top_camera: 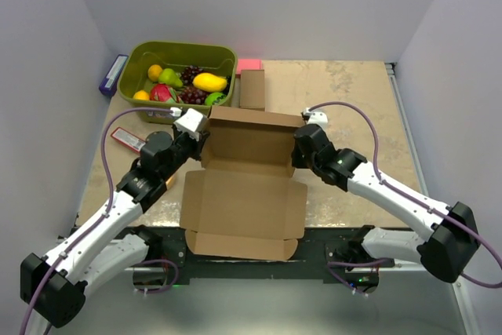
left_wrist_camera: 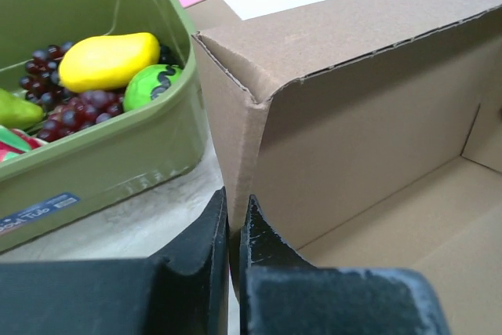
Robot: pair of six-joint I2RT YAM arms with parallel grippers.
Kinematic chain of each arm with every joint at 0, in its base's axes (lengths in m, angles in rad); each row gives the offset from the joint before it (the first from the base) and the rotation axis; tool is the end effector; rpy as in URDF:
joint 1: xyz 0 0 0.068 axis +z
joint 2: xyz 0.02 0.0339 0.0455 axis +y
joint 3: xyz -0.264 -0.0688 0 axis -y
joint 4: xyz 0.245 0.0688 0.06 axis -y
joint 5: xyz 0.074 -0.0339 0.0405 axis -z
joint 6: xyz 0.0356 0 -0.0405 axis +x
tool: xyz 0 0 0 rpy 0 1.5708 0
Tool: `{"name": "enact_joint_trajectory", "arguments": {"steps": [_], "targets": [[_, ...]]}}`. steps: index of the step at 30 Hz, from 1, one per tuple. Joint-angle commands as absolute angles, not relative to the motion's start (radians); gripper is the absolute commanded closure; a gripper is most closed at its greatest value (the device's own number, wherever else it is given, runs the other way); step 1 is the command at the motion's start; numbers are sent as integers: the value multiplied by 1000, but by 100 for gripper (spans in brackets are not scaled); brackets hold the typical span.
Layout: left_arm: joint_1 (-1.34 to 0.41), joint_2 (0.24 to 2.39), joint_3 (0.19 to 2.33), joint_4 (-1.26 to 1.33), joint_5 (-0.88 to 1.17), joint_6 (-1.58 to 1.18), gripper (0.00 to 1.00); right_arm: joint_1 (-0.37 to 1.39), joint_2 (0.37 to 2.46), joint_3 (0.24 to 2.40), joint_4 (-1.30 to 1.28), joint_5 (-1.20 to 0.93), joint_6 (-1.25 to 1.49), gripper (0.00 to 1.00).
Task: Fold the paper box
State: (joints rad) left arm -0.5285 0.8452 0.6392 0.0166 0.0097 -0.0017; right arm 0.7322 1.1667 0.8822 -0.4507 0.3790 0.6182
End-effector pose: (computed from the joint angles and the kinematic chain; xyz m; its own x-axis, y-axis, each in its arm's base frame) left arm 0.1765 -0.1034 0.2990 -0.1635 0.0935 -0.9821 0.5122 0.8589 -0.0035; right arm 0.1930 0.1557 0.2732 -0.6482 0.1414 -0.7483 -0.0507 0.9724 0.2276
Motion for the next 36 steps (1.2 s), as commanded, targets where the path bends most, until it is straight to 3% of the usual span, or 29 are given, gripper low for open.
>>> {"name": "enact_joint_trajectory", "arguments": {"steps": [1,10,16,17,18,22,25,30,36], "targets": [[-552,810,653,43,55,-20,100,724,1187,945,-420,455,719,100],[-558,808,657,34,3,-23,100,742,1304,983,-540,718,889,100],[-564,825,658,23,-55,-31,100,744,1391,1008,-537,727,898,100],[-566,834,661,20,-49,-34,97,742,1399,1011,-522,704,884,100],[-565,841,669,15,-41,-43,83,742,1407,1014,-490,672,849,100],[-565,870,683,2,-14,-49,51,742,1456,1043,-489,575,773,100],[-566,856,684,2,-28,-46,36,741,1456,1066,-520,549,712,100],[-565,816,681,2,27,-8,27,730,1430,1109,-589,491,594,100],[-569,816,696,52,208,109,27,709,1448,1190,-689,338,440,100]]}}
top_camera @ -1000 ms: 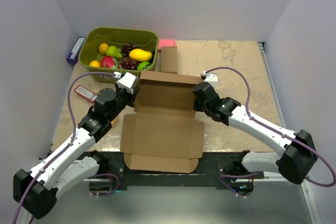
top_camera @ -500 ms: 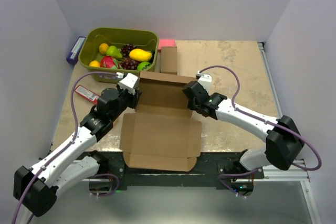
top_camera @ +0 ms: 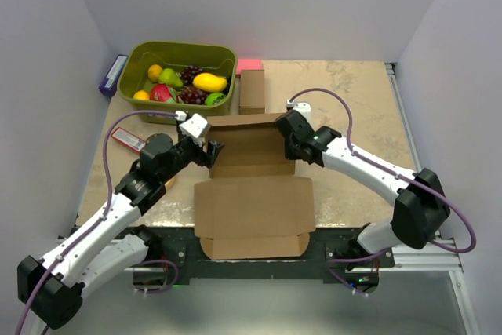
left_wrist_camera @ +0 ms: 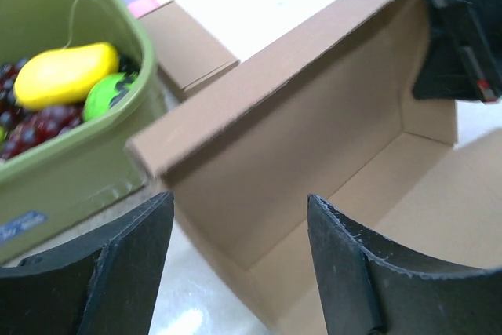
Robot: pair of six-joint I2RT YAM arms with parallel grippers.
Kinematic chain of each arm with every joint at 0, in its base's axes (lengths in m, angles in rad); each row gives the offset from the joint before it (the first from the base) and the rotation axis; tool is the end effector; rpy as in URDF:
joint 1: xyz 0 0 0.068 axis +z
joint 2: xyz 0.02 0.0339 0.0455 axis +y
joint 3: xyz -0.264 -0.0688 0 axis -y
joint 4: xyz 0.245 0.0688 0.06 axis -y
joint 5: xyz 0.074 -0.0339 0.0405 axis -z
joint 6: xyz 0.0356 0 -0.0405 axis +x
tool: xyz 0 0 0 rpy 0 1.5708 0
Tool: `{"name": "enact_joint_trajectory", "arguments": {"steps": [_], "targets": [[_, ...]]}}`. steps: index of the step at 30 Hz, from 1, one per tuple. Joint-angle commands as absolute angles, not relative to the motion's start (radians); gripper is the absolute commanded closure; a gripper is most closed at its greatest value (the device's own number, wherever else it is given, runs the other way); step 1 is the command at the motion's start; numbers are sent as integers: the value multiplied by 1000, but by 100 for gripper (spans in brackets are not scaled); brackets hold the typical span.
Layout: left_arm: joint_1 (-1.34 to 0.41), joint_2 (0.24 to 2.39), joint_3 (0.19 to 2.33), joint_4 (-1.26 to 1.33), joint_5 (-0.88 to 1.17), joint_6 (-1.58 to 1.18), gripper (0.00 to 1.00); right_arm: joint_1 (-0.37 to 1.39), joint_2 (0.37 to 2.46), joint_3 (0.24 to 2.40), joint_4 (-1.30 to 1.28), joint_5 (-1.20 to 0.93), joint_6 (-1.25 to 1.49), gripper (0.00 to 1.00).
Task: Fold the paper box
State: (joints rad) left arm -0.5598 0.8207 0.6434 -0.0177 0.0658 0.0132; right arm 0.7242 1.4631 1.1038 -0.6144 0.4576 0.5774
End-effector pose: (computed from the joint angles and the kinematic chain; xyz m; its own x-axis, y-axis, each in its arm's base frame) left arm 0.1676 -0.1078 0.3013 -0.1565 0.1136 -0.9811 0.5866 0.8098 0.0002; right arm 0.2364 0.1881 0.2584 -0.7419 -0.0025 -0.6705 -0.0040 1.0000 0.0008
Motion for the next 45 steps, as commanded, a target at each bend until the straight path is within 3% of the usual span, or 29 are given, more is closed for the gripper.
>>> {"name": "enact_joint_trajectory", "arguments": {"steps": [1,13,17,27,29,36,38,39,41,42,45], "targets": [[-572,821,701,57,216,129,27,704,1459,1198,-702,324,424,100],[-747,948,822,2,126,399,27,695,1505,1224,-727,204,362,100],[-759,1000,836,-49,164,397,26,695,1494,1223,-727,198,364,100],[-802,1043,799,23,-23,403,29,696,1450,1181,-703,152,347,100],[-805,1052,801,21,-5,397,33,695,1450,1180,-701,150,342,100],[-813,1084,799,17,46,370,88,695,1442,1180,-703,127,337,99],[-818,1089,798,12,48,365,100,695,1430,1184,-704,133,348,88],[-819,1094,799,9,40,364,100,696,1424,1186,-706,136,353,72],[-824,1097,799,2,29,359,100,695,1396,1195,-715,153,368,55],[-824,1100,801,2,9,354,100,695,1384,1198,-719,163,373,42],[-824,1107,799,2,-52,342,100,696,1317,1209,-730,187,400,27]]}}
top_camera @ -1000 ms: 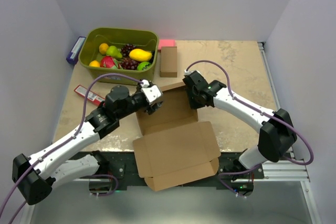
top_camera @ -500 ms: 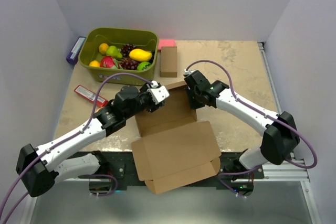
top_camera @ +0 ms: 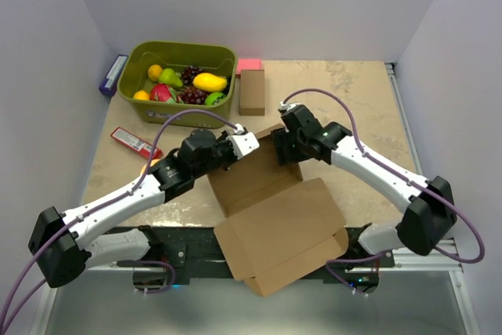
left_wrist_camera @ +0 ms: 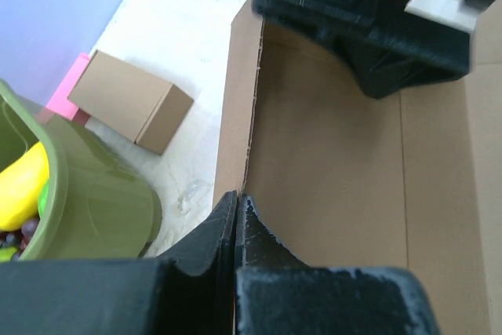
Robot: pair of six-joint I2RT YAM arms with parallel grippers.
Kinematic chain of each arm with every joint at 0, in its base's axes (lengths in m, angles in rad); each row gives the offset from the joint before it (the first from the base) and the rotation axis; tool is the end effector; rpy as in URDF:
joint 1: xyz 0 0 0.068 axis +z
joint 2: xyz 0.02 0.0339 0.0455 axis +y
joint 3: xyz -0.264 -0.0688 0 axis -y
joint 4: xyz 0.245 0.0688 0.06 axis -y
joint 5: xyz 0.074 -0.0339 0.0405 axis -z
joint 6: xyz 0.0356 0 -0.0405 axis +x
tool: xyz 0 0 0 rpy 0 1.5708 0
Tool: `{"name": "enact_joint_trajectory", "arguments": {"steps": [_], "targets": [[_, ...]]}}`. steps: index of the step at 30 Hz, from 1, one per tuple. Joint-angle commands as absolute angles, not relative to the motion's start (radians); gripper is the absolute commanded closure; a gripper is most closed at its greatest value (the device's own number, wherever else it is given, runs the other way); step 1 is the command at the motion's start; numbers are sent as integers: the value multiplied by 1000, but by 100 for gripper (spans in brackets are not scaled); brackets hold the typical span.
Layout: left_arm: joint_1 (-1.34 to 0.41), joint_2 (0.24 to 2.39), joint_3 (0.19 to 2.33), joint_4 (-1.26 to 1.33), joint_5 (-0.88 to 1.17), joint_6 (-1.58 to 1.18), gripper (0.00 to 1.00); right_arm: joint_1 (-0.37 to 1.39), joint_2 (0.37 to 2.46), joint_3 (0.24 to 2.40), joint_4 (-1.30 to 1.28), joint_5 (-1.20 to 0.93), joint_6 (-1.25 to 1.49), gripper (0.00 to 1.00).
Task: Fold the paper box
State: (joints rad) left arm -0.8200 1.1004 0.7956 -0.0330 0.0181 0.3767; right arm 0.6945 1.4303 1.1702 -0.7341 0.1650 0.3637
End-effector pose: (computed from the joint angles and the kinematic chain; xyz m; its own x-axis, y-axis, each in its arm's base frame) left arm 0.1738 -0.1872 0.2962 0.0630 0.4716 -0.8795 0.7738 0.5335 0.3415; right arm 0.2302 0.1841 0.2784 -0.8021 -0.2114 -0.5585 -0.2966 0.9528 0.0652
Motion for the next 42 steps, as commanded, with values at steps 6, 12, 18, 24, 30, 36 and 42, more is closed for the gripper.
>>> {"name": "enact_joint_trajectory", "arguments": {"steps": [6,12,18,24,30,36,42], "targets": [[-822,1141,811,-44,-173,296,100,695,1191,1259,-781,291,463,1],[-726,1126,845,-65,-172,213,100,687,1146,1247,-767,373,518,1],[-632,1068,833,-38,-316,112,100,684,1048,1203,-744,503,577,1],[-543,1003,819,-15,-316,14,100,683,960,1220,-784,567,592,1],[-447,943,795,43,-253,-57,100,683,829,1011,-790,560,736,1],[-430,930,787,52,-233,-69,100,683,698,790,-770,341,925,3],[-425,930,782,52,-233,-67,100,683,528,752,-853,275,1022,4]]}}
